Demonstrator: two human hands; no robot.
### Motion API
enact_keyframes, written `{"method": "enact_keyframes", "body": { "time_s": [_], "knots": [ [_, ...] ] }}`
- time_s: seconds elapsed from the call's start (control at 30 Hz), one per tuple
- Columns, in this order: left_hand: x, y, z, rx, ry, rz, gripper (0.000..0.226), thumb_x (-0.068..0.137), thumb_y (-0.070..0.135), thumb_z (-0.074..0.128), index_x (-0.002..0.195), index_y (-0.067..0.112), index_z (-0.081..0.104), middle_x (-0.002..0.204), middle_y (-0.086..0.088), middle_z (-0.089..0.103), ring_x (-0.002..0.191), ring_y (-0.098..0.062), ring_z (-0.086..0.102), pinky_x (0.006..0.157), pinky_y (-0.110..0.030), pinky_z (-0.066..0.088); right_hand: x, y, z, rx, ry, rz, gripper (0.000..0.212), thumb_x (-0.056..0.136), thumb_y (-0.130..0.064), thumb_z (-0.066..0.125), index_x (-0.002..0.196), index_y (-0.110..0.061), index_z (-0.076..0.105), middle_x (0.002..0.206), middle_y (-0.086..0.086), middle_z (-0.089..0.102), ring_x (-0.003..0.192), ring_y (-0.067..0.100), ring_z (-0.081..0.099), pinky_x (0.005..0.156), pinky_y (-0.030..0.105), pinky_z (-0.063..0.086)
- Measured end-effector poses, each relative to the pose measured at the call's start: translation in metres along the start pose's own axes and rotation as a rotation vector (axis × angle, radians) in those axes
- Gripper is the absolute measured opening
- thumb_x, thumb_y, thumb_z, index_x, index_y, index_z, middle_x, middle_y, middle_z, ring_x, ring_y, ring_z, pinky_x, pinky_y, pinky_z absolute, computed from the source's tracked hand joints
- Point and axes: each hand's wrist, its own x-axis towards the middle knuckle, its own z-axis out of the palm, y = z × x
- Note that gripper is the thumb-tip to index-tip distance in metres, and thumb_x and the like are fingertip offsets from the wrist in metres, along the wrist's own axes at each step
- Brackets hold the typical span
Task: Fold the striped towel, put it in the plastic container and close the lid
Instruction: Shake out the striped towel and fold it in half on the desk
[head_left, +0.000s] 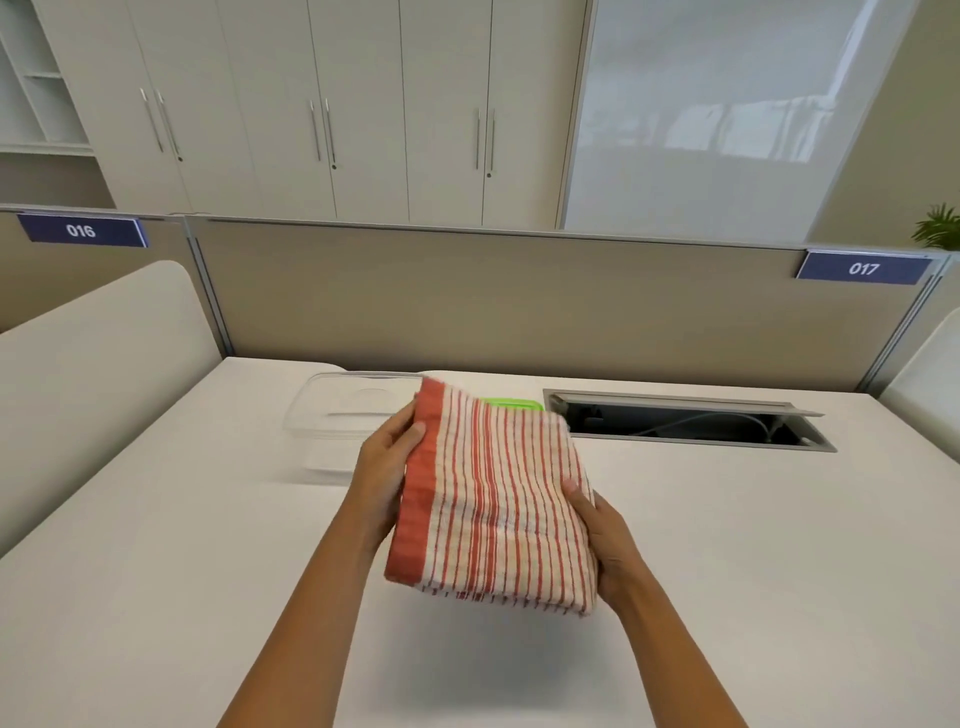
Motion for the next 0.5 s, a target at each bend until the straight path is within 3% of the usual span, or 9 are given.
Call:
{"method": "enact_keyframes", "body": {
  "time_s": [0.17,0.27,0.37,0.43,0.5],
  "knots": [
    [0.006,-0.051,-0.017,0.039,0.077,-0.194,0.032,0.094,0.014,0.048,0.124,0.023,0.059,0.103,0.004,0.071,0.086,-0.013,0.067,0.065,-0.029,0.052,-0.006,0.009,-0.017,-0.210,0.117,-0.041,0.037,0.081,-0.043,0.064,0.111,-0.021,0.064,0.094,-0.013,0.073,0.085,0.005,0.070,0.063,0.016,0.052],
    [0.004,-0.066,-0.015,0.126,0.024,-0.345,0.029,0.096,0.018,0.046,0.122,0.021,0.057,0.111,-0.005,0.069,0.088,-0.017,0.064,0.069,-0.030,0.049,-0.005,0.021,-0.021,-0.275,0.194,0.062,0.035,0.091,-0.030,0.057,0.120,-0.009,0.059,0.108,0.004,0.069,0.094,0.018,0.066,0.076,0.030,0.054],
    [-0.004,-0.081,-0.015,0.147,0.009,-0.457,0.050,0.094,0.017,0.051,0.141,0.015,0.032,0.126,-0.007,0.059,0.102,-0.023,0.061,0.078,-0.033,0.047,-0.005,0.031,-0.026,-0.428,0.226,0.195,0.037,0.094,-0.022,0.052,0.127,-0.005,0.054,0.123,0.014,0.062,0.103,0.027,0.061,0.094,0.042,0.050],
    [-0.010,-0.085,-0.016,0.186,0.017,-0.456,0.049,0.091,0.010,0.055,0.136,0.012,0.036,0.119,-0.009,0.061,0.090,-0.020,0.062,0.068,-0.031,0.048,-0.006,0.032,-0.026,-0.514,0.225,0.209,0.036,0.093,-0.023,0.053,0.124,-0.005,0.055,0.122,0.013,0.063,0.102,0.027,0.061,0.096,0.043,0.050],
    [-0.014,-0.091,-0.016,0.259,0.074,-0.502,0.053,0.086,0.008,0.062,0.133,0.010,0.037,0.120,-0.014,0.060,0.093,-0.026,0.063,0.073,-0.035,0.052,-0.009,0.033,-0.025,-0.595,0.226,0.202,0.036,0.092,-0.026,0.055,0.122,-0.007,0.055,0.122,0.012,0.063,0.100,0.025,0.061,0.094,0.040,0.050]
  ]
}}
